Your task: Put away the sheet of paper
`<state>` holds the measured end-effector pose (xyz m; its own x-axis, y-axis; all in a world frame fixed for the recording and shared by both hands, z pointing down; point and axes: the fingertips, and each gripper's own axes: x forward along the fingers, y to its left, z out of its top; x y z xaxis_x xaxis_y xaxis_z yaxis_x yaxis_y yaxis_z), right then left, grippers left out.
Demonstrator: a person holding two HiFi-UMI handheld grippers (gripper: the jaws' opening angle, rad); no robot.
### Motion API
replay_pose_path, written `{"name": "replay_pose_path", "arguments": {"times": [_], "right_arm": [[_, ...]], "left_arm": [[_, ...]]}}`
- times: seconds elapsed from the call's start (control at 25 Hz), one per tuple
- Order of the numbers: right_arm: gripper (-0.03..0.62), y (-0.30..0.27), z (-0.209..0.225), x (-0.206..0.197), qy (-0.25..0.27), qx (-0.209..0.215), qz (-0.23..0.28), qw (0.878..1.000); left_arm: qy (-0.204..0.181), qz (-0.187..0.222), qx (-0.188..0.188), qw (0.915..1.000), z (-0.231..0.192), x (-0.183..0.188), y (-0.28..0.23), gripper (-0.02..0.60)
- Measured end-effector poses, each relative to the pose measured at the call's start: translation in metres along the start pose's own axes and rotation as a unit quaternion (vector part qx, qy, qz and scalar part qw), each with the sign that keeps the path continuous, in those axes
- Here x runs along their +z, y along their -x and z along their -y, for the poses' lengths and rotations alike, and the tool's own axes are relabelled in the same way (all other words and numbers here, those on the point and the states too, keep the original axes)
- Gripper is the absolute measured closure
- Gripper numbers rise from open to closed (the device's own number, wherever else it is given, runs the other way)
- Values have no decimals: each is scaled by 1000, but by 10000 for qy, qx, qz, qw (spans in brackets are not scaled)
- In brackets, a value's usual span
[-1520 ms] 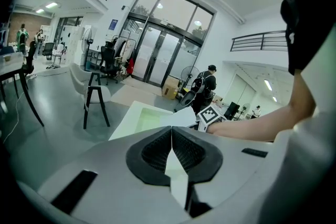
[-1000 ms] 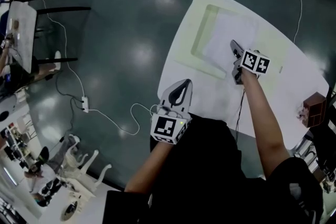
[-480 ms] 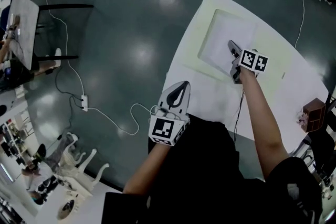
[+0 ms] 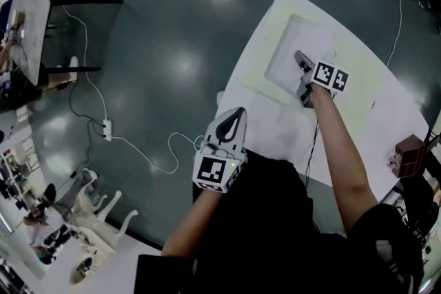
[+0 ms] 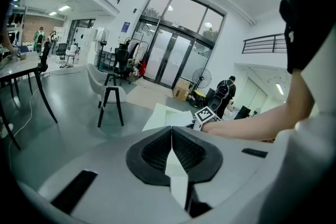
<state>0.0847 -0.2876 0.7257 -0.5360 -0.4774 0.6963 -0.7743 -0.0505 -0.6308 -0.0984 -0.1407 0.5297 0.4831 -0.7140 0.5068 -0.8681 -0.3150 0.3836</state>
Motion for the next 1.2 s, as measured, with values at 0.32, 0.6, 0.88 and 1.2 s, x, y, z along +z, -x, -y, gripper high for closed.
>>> {"name": "replay_pose_path", "arguments": {"times": [0.32, 0.6, 0.88, 1.2], "right_arm": [[592, -16, -7, -1, -339, 121, 49, 9993], [445, -4, -15, 8, -209, 517, 94, 9984], [427, 19, 22, 51, -316, 108, 642, 9974], [427, 12, 53, 84, -528, -518, 927, 9929]], "left_arm": [[56, 3, 92, 9999, -11, 1, 1, 577], [49, 3, 59, 10000, -9, 3, 0, 577], [-13, 42, 86, 10000, -7, 1, 2, 577], [-96, 13, 266, 9996, -5, 4, 8, 577]]}}
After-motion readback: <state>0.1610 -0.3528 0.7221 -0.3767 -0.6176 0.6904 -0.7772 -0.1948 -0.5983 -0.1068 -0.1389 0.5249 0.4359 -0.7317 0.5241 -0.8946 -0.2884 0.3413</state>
